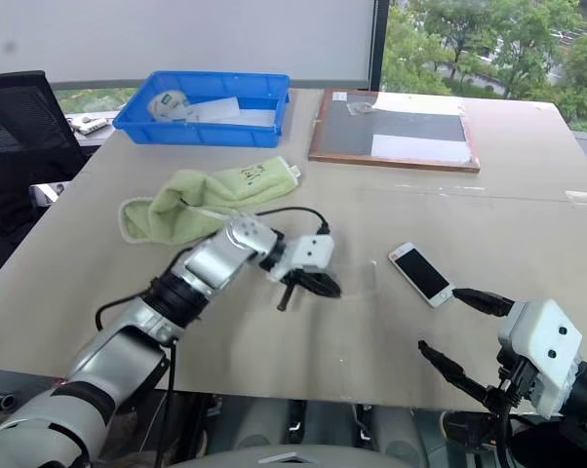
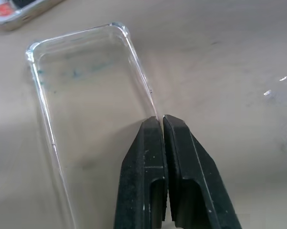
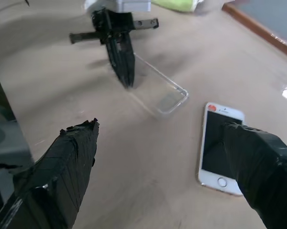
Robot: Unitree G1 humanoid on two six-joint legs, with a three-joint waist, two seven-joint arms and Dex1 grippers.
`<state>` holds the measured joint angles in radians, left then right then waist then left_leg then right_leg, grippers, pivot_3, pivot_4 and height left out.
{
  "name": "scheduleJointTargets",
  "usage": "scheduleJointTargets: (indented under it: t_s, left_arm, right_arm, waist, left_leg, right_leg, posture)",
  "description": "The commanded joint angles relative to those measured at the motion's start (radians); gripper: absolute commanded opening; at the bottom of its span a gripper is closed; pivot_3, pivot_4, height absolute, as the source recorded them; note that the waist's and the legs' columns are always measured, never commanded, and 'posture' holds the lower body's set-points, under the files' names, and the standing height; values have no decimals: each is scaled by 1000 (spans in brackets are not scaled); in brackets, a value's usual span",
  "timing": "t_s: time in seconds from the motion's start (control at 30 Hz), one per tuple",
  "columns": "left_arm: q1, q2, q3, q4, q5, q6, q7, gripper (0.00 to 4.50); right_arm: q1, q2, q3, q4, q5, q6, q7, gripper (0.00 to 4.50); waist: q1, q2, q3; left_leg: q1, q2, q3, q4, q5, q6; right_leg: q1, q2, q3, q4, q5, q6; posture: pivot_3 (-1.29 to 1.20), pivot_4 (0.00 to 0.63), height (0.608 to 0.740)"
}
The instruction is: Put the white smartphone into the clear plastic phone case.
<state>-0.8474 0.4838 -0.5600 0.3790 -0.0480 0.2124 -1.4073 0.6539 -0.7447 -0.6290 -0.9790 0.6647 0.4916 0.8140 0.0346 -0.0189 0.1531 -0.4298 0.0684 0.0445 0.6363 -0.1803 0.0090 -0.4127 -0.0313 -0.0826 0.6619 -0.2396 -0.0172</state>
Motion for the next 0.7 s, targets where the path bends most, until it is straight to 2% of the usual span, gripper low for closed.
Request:
scheduleJointTargets:
  t_s: [0.03,0.13,0.37,0.7]
  left_arm:
    - [-59,-7,36,105,7,-114,-60,45]
    - [-81,-32,41,178,22,-174,-80,45]
    - [-97,-135,53,252,56,-217,-47,45]
    - [-88,-190,38,194,145,-62,34,45]
  right_arm:
    - [-23,-4,8,2,-10,-16,-6,4500]
    - [-45,-6,20,9,-20,-15,-12,4500]
    - [-99,-25,77,11,-72,37,-73,4500]
    - [-119,-15,141,12,-116,68,-119,4500]
  waist:
    - [1,0,0]
    - [4,0,0]
    - [6,-4,2]
    - [5,-4,3]
  left_leg:
    - [-1,0,0,0,0,0]
    - [-2,-2,3,-1,-2,3]
    - [-4,-7,3,0,-3,5]
    - [-3,-8,2,1,-3,5]
  right_leg:
    - [0,1,0,0,0,0]
    - [-1,4,1,-1,-2,4]
    - [-1,-2,1,-1,-4,6]
    - [0,-2,1,0,-3,6]
  posture:
    - [0,150,740]
    - [0,150,740]
    - [0,150,740]
    - [0,150,740]
